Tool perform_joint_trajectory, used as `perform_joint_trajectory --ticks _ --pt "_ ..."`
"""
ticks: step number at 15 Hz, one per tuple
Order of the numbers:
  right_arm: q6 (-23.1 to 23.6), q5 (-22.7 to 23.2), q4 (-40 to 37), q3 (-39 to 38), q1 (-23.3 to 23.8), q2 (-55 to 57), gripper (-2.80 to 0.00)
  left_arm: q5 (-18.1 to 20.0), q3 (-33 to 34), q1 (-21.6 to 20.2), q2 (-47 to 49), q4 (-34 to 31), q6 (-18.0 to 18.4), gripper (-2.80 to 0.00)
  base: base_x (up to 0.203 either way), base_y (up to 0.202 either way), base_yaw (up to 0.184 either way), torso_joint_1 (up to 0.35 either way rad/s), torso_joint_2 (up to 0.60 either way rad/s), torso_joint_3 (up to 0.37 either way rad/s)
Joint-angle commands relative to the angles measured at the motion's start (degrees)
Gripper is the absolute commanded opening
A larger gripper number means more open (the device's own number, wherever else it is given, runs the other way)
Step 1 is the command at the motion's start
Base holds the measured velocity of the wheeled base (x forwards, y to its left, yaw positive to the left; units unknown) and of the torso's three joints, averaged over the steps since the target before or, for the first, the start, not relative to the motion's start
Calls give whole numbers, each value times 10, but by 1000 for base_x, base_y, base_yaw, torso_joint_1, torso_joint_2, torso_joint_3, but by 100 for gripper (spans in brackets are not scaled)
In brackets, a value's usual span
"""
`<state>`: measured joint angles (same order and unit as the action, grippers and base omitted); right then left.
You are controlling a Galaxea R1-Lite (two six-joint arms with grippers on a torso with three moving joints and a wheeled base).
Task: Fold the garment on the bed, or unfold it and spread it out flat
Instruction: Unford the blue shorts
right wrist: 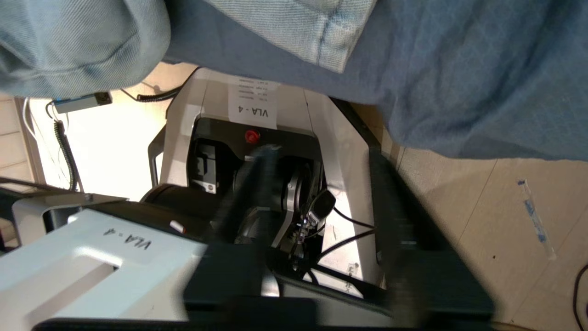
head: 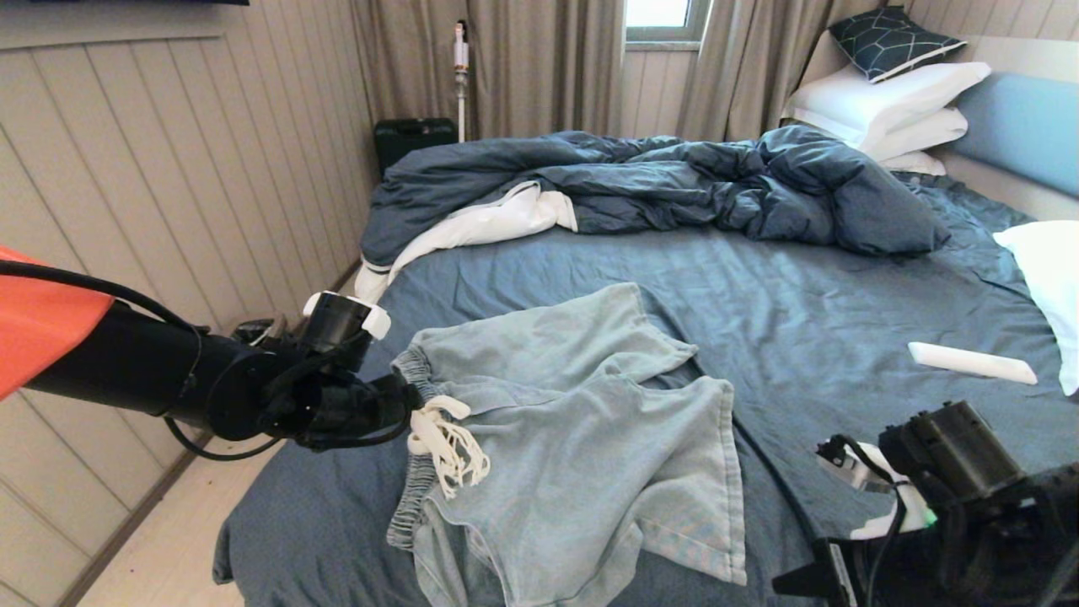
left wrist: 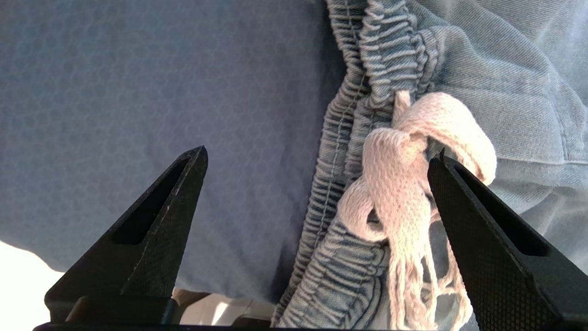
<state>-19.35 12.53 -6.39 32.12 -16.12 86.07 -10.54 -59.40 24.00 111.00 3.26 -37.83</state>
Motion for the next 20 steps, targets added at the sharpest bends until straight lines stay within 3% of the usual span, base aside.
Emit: perform_joint_trajectory --ticks 1,8,15,16,20 --pt "-1 0 1 8 -2 42 0 0 10 0 -9 1 -2 0 0 0 0 0 0 0" --pt "-8 -13 68 90 -4 218 0 -1 12 0 1 4 -18 0 0 0 0 0 0 0" --pt "-11 -14 69 134 -8 272 0 -1 16 1 4 10 -19 0 0 0 0 0 0 0" --pt "-18 -15 69 140 -9 275 -280 -1 16 0 5 11 -19 0 0 0 0 0 0 0" --pt "-25 -26 69 132 -8 267 -280 -1 17 1 12 12 -20 0 0 0 0 0 0 0"
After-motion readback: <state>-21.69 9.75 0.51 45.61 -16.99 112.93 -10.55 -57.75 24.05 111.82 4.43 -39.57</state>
